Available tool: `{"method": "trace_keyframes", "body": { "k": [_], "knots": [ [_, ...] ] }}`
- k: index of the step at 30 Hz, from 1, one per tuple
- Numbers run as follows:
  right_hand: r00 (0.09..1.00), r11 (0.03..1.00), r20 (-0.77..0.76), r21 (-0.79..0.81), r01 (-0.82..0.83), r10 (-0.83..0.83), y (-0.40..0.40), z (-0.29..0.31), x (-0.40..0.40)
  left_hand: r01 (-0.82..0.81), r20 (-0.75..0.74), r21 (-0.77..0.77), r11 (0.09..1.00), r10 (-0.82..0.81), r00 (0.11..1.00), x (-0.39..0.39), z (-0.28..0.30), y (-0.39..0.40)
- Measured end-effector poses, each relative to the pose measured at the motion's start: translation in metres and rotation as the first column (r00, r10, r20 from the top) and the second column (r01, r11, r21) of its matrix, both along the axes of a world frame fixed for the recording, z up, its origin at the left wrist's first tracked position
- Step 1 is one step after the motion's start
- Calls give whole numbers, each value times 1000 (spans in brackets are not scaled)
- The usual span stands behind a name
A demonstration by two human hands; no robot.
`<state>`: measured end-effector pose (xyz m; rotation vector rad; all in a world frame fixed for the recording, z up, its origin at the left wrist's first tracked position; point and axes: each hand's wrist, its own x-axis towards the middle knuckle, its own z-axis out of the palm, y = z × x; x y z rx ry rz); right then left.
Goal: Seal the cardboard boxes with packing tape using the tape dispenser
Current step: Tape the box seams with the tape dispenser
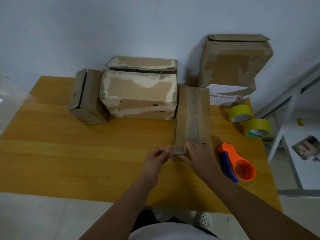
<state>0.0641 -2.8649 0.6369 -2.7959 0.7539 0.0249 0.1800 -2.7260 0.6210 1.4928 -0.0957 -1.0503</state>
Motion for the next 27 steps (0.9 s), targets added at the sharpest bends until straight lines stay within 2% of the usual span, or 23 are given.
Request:
{"method": "trace_keyframes", "body": {
  "k": [4, 9, 14, 20, 27],
  "knots": [
    [999, 998, 12, -29, -47, 48, 0, -2, -3, -77, 51, 9, 997, 77, 996, -6, -3, -6],
    [997, 979, 55, -199, -42, 54, 0, -3, -13, -32, 45, 8, 999, 31, 998, -1, 0, -10],
    [988, 955, -32, -257, -151, 148, 0, -16, -19, -42, 45, 9, 999, 42, 998, 0, -4, -10],
    [989, 957, -19, -251, -147, 147, -3, -26, -21, -104, 98, -24, 994, 105, 990, -4, -16, -17],
    [991, 964, 1, -235, -126, 130, -4, -32, -20, -47, 258, 17, 999, 41, 965, -14, -28, -28]
  ]
}}
